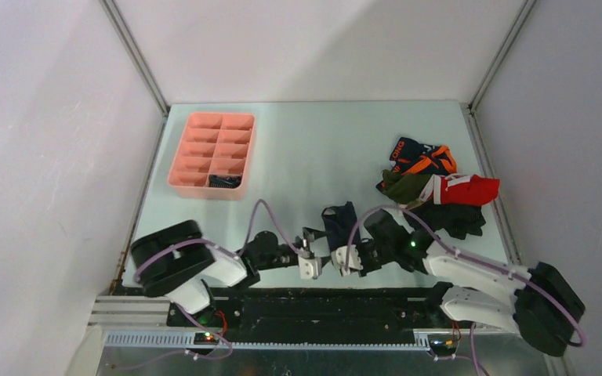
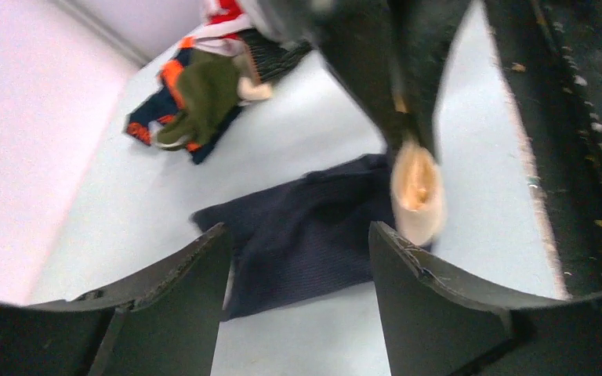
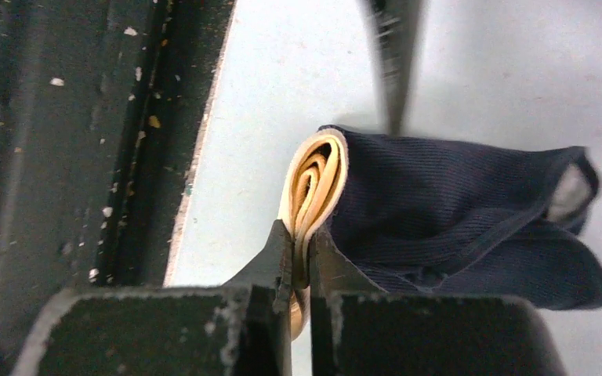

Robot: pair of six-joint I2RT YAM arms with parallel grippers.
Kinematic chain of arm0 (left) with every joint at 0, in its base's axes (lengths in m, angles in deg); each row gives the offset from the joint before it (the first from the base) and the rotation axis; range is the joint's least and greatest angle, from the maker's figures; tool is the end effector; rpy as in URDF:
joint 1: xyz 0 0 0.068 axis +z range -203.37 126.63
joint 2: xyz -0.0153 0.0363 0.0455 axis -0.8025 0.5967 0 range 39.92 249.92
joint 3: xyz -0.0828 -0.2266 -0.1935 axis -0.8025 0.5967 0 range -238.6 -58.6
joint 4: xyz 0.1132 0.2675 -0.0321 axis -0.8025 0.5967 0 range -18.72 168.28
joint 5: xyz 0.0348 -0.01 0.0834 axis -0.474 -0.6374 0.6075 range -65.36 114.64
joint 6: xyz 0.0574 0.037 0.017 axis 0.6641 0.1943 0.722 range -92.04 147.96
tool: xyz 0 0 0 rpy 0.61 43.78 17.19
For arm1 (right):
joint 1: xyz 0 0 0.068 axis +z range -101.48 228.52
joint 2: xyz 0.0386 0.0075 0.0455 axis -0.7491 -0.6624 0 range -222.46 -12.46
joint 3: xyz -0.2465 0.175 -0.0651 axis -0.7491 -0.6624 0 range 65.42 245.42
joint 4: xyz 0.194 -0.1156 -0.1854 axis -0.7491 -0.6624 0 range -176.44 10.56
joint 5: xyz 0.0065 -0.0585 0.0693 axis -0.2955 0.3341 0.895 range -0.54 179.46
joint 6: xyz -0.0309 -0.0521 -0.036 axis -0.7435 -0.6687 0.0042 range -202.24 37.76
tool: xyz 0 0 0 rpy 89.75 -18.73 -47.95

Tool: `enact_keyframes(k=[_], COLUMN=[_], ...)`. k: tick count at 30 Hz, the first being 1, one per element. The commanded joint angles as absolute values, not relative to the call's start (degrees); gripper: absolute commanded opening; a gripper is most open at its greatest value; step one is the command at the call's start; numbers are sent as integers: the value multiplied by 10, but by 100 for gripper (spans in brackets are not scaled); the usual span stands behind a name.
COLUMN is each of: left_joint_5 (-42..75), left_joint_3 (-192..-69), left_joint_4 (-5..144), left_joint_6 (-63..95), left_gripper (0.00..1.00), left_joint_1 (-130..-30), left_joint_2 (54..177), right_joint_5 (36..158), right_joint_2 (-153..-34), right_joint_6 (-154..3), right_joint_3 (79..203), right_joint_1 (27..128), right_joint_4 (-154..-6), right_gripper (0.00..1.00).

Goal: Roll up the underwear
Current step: Roll the underwear to the center of the board.

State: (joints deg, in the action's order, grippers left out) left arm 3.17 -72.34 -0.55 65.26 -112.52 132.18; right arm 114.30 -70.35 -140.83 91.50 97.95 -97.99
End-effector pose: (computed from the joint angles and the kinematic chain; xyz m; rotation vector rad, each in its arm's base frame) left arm 0.1218 -0.2448 0.1399 1.4517 0.9143 -0.6002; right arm 0.1167 0.1736 0.1763 -2.0400 1.2478 0.4547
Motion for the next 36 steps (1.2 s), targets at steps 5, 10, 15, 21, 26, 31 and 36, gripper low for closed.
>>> enact_keyframes(k=[5,10,15,21,26,31,36], left_joint_5=[90,148,203,75,-16,-46,-61], left_joint_3=[-812,-854,-848,-821,-788,-776,-780], left_joint_4=[486,611,628,623,490,341,311], left_joint_6=[550,520,550,659,754,878,942], left_gripper=[76,78,76,71,70,69,65], left_joint_1=[-1036,-1018,-1018,-1018,-1060,-1119,-1156], left_joint_2=[1069,994,960,946,1032,1171,1231], right_joint_5=[1273,1292,1283,1303,1297,1290,1300], right_joint_2=[-900,-1067,-1202,-1302,-1332,-1381,-1412], right_joint_6=[-1386,-1362,-1365,-1321,-1278,-1249,-1238], right_joint_3=[1096,1235,1316,1376,1368,1400,1427], right_joint_1=[928,909,885,831,814,823,814], right_joint_4=[-1222,-1298,-1380,-1438,-1427,-1456,-1477], right_gripper=[0,0,0,0,0,0,0])
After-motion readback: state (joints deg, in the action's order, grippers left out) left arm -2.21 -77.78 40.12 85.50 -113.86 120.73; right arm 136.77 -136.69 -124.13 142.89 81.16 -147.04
